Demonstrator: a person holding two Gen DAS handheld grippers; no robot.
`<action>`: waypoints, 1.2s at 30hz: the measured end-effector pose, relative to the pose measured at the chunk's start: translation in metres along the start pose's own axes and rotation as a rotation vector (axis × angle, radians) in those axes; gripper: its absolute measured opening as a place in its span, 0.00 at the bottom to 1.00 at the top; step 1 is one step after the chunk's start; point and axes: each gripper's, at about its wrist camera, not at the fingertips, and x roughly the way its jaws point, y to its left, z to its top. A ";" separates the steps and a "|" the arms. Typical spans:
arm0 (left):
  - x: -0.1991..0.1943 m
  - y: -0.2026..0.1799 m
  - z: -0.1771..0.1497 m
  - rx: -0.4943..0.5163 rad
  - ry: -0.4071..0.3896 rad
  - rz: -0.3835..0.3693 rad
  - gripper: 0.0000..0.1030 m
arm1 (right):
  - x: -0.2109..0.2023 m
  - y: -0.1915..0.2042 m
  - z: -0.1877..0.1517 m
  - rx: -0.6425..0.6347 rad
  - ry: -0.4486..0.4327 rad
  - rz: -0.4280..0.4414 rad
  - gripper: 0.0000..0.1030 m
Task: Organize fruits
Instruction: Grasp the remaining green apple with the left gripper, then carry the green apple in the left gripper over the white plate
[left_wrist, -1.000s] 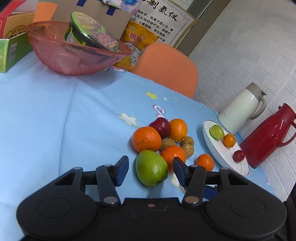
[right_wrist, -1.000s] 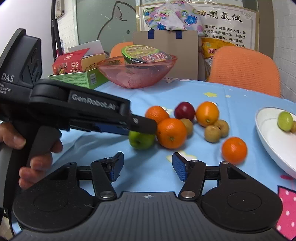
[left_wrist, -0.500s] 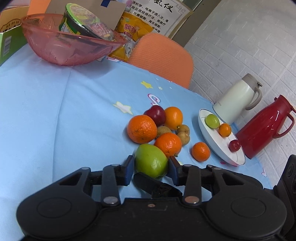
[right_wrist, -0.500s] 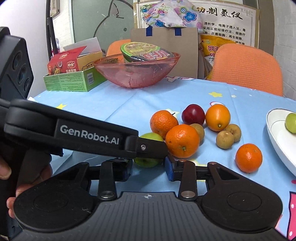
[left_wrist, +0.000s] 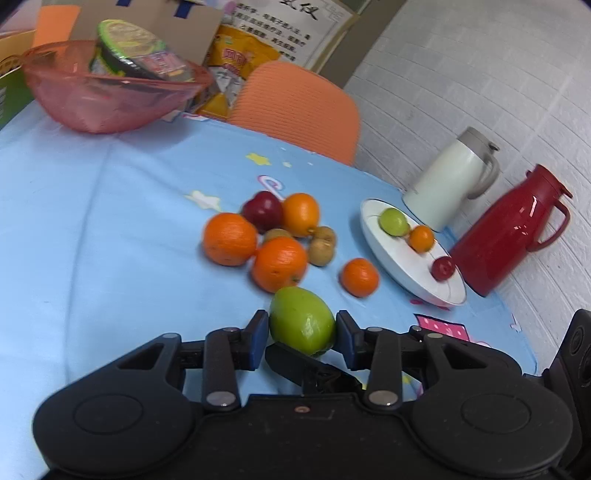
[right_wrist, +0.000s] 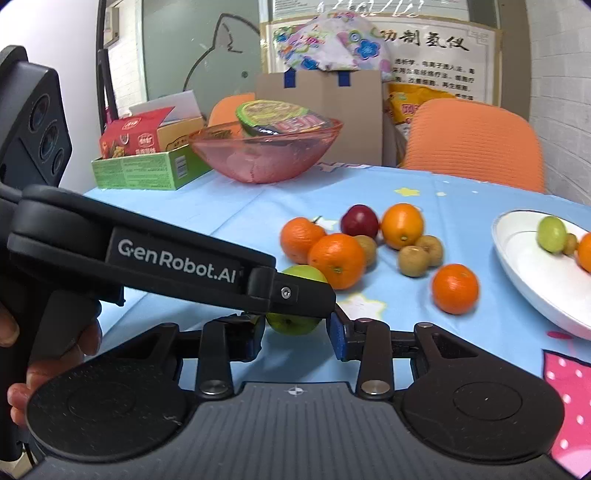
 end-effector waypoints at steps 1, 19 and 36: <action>0.002 -0.006 0.000 0.012 0.002 -0.005 0.68 | -0.004 -0.004 -0.001 0.010 -0.007 -0.009 0.61; 0.077 -0.103 0.031 0.207 0.016 -0.156 0.68 | -0.040 -0.096 0.006 0.133 -0.139 -0.222 0.61; 0.161 -0.102 0.073 0.141 0.024 -0.138 0.68 | 0.006 -0.176 0.031 0.093 -0.059 -0.190 0.61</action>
